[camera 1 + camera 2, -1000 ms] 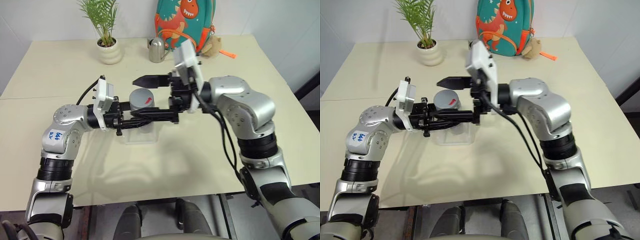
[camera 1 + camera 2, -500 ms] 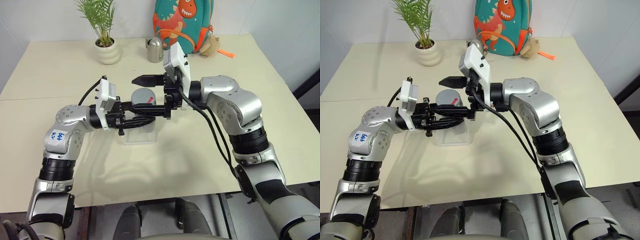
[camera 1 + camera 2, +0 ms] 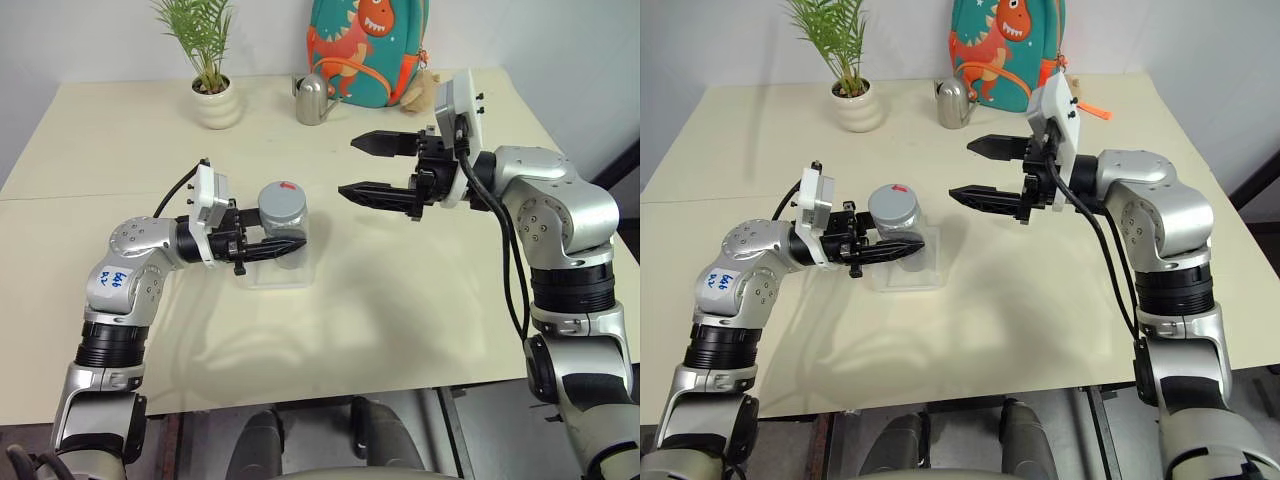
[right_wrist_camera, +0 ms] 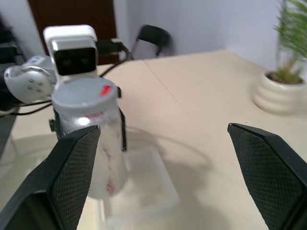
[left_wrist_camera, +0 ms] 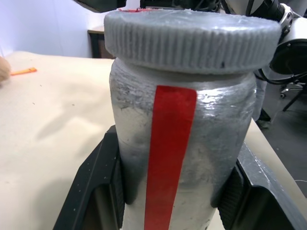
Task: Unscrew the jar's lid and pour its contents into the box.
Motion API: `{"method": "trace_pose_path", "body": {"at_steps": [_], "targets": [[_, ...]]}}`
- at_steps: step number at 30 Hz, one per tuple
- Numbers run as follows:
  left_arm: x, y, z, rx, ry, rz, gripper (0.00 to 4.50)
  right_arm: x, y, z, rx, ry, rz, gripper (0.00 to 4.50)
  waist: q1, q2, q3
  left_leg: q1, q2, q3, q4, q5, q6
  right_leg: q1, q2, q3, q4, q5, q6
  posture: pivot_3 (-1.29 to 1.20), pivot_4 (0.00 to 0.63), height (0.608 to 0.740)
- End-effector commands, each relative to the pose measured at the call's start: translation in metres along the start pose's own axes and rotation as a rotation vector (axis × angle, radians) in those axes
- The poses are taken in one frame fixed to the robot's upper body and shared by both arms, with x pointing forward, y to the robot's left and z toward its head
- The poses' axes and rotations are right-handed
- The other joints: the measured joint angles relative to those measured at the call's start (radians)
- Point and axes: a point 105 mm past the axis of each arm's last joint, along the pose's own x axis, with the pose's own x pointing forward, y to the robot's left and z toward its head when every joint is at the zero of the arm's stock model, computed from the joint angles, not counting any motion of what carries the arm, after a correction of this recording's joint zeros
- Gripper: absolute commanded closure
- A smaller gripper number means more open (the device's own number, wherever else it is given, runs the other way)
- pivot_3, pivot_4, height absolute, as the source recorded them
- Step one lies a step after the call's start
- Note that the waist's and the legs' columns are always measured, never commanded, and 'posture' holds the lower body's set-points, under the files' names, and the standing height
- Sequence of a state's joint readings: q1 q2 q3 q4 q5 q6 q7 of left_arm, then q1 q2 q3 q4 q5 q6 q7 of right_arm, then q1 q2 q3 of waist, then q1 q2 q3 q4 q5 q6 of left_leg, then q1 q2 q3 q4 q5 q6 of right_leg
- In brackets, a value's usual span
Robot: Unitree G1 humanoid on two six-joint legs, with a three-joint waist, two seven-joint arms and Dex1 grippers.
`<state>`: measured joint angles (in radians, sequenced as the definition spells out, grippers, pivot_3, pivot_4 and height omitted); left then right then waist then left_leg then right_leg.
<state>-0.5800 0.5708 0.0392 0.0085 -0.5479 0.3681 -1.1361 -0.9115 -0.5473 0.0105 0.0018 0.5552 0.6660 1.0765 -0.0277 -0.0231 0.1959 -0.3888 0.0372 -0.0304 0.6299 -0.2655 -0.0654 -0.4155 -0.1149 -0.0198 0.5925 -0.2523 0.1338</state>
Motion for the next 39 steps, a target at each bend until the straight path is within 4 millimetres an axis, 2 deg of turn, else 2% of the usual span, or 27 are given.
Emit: {"method": "trace_pose_path", "body": {"at_steps": [1,7,11,18,27,39], "targets": [[-0.004,-0.002,0.012,0.053,-0.013,-0.005,2.56,0.004,0.016,0.019,-0.038,-0.059,0.067,0.03,-0.001,0.000,0.000,0.000,0.000,0.000,0.000,0.000,0.000,0.000,0.000,0.000,0.000,0.000,0.000,0.00,0.150,0.740],[-0.002,-0.001,0.013,0.055,-0.012,-0.007,2.56,0.037,0.045,0.031,-0.042,-0.103,0.191,0.03,0.002,0.000,0.000,0.000,0.000,0.000,0.001,0.000,0.000,0.000,0.000,0.000,0.001,0.000,0.000,0.00,0.150,0.740],[-0.001,-0.001,0.013,0.055,-0.014,-0.012,2.56,0.057,0.065,0.030,-0.041,-0.071,0.265,0.03,0.002,0.000,0.000,0.000,0.000,0.000,0.000,0.000,0.000,0.000,0.000,0.000,0.000,0.000,0.000,0.00,0.150,0.740],[0.002,-0.002,0.014,0.055,-0.019,-0.020,2.56,0.081,0.064,0.020,-0.049,-0.013,0.233,0.03,0.003,0.000,0.000,0.000,0.000,0.000,0.001,0.000,0.000,0.000,0.000,0.000,0.001,0.000,0.000,0.00,0.150,0.740],[0.005,-0.002,0.015,0.057,-0.027,-0.028,2.56,0.083,0.044,0.017,-0.070,0.008,0.173,0.03,0.002,0.000,0.000,0.000,0.000,0.000,0.000,0.000,0.000,0.000,0.000,0.000,0.000,0.000,0.000,0.00,0.150,0.740],[0.004,-0.002,0.015,0.057,-0.029,-0.023,2.56,0.065,0.032,0.016,-0.066,-0.001,0.144,0.03,0.002,0.000,0.000,0.000,0.000,0.000,0.000,0.000,0.000,0.000,0.000,0.000,0.000,0.000,0.000,0.00,0.150,0.740]]}}
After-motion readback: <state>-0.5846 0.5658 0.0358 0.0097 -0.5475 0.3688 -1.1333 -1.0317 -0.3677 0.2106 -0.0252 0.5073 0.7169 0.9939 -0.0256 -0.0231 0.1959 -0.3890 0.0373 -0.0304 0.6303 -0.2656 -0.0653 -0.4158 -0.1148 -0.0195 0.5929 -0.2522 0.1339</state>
